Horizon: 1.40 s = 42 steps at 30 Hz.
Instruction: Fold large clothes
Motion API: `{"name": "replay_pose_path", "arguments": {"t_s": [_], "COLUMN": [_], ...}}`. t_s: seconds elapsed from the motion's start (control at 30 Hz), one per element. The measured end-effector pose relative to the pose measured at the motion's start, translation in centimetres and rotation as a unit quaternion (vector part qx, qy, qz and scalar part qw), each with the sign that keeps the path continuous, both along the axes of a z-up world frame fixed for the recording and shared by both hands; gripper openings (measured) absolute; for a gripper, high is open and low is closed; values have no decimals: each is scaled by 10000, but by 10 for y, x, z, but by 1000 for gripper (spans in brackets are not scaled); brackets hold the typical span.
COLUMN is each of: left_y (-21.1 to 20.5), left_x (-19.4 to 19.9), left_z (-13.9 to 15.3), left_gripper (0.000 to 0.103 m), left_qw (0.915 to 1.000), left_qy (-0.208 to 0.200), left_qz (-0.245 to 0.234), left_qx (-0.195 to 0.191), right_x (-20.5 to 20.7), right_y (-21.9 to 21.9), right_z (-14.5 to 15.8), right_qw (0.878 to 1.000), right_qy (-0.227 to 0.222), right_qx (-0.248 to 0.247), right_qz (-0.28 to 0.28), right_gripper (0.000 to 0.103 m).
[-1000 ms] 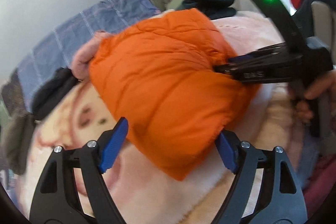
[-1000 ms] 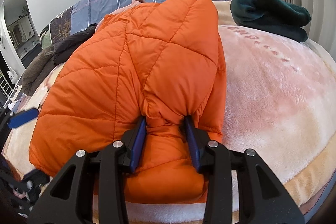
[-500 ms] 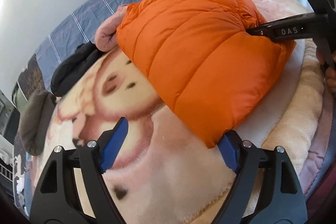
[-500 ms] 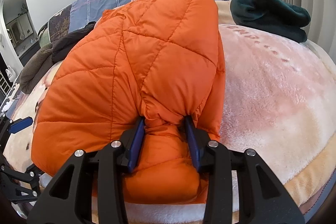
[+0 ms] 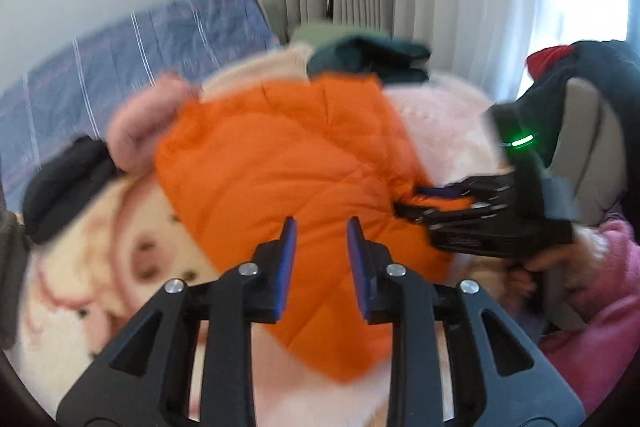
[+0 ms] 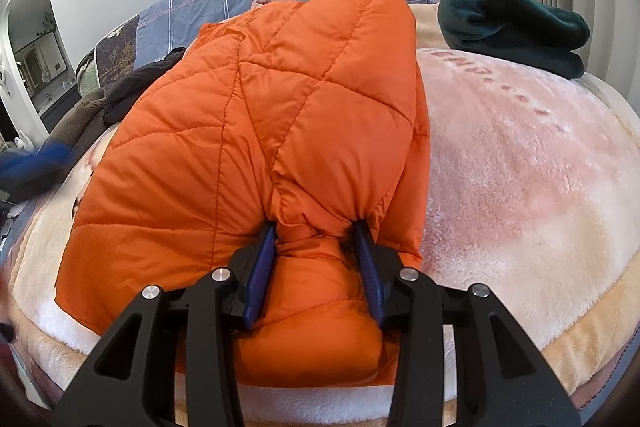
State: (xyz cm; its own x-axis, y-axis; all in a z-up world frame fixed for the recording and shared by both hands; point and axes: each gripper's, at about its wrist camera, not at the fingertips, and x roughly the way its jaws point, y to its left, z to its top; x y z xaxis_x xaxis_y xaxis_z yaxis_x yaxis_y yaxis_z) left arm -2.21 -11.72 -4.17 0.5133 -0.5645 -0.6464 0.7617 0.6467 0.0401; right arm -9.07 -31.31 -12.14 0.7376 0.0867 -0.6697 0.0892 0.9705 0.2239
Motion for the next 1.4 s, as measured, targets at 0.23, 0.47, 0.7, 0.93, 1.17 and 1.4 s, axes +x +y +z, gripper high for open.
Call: {"name": "replay_pose_path", "arguments": {"t_s": [0.23, 0.47, 0.7, 0.93, 1.17, 1.4], "left_y": [-9, -5, -44, -43, -50, -56], "left_x": [29, 37, 81, 128, 127, 128], "left_z": [-49, -15, 14, -38, -34, -35], "left_gripper": [30, 34, 52, 57, 57, 57], "left_qw": [9966, 9969, 9991, 9983, 9971, 9970], "left_qy": [759, 776, -225, 402, 453, 389], "left_qz": [2, 20, 129, 229, 309, 306], "left_qx": [322, -99, 328, 347, 526, 596], "right_x": [1, -1, -3, 0, -1, 17], "right_y": [4, 1, 2, 1, -7, 2], "right_z": [-1, -1, -1, 1, 33, 90], "right_qw": [9999, 10000, 9999, 9999, 9993, 9947], "right_qy": [29, -7, -28, 45, 118, -814], "right_qx": [-110, 59, 118, 65, 169, -6], "right_qz": [67, 33, 38, 143, 321, 634], "right_gripper": [42, 43, 43, 43, 43, 42]}}
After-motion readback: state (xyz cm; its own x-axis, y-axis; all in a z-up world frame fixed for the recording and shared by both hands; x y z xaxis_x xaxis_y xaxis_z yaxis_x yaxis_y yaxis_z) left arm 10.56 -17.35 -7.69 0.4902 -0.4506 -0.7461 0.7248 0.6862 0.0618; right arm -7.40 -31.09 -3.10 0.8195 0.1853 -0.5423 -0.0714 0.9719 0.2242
